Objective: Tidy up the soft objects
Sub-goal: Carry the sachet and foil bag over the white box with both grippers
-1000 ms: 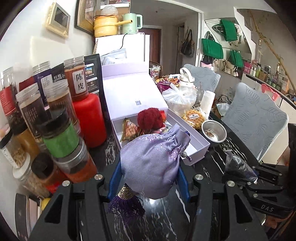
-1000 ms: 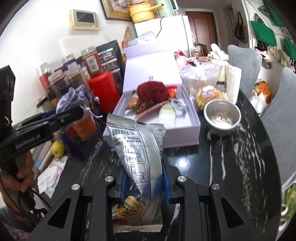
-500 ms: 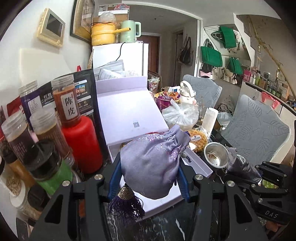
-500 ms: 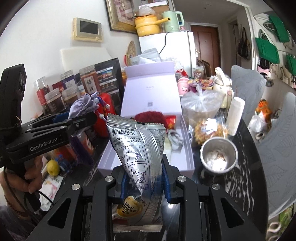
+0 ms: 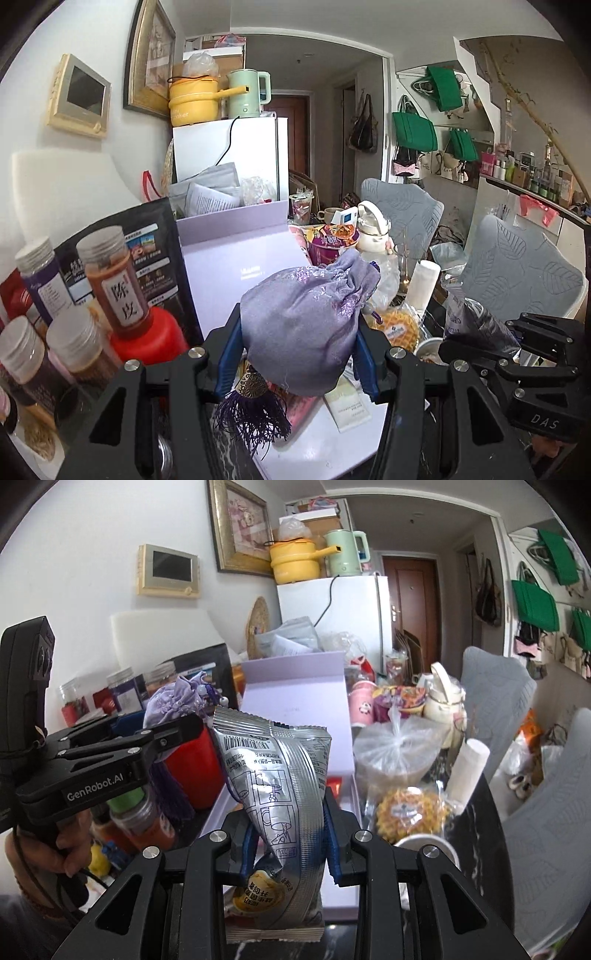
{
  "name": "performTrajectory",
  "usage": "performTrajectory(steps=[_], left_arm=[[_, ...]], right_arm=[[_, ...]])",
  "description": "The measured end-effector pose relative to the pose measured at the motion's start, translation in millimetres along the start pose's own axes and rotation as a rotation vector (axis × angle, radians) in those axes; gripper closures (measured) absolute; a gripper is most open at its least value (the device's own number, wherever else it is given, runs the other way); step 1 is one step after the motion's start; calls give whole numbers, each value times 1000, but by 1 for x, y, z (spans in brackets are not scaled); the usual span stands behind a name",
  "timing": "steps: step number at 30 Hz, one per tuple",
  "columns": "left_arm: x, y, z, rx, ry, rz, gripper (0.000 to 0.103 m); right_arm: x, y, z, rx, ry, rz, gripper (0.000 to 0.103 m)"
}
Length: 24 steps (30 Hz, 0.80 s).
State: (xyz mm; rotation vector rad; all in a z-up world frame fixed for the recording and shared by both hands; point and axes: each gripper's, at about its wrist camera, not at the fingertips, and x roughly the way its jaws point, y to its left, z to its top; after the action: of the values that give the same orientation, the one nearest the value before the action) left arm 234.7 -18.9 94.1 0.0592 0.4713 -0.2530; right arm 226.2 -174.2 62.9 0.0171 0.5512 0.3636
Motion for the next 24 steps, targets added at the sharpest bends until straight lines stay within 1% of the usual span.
performTrajectory(steps=[5,10,16,23,24], left_arm=[[15,0,13,8,-9,0,51],[33,1,12,5,10,5,51],[61,5,-1,-6,69,9,51],[87,11,-23,-19,141,32,51],[90,12,-26,-19,152,34,51]], right_arm=[[17,-6,17,-4,-9,6,73],[36,-10,22,-13,-12,8,73],[64,-16,15,-6,27,20,73],[93,-24,-4,17,78,24,73],[98,-24,-7,16,97,23,73]])
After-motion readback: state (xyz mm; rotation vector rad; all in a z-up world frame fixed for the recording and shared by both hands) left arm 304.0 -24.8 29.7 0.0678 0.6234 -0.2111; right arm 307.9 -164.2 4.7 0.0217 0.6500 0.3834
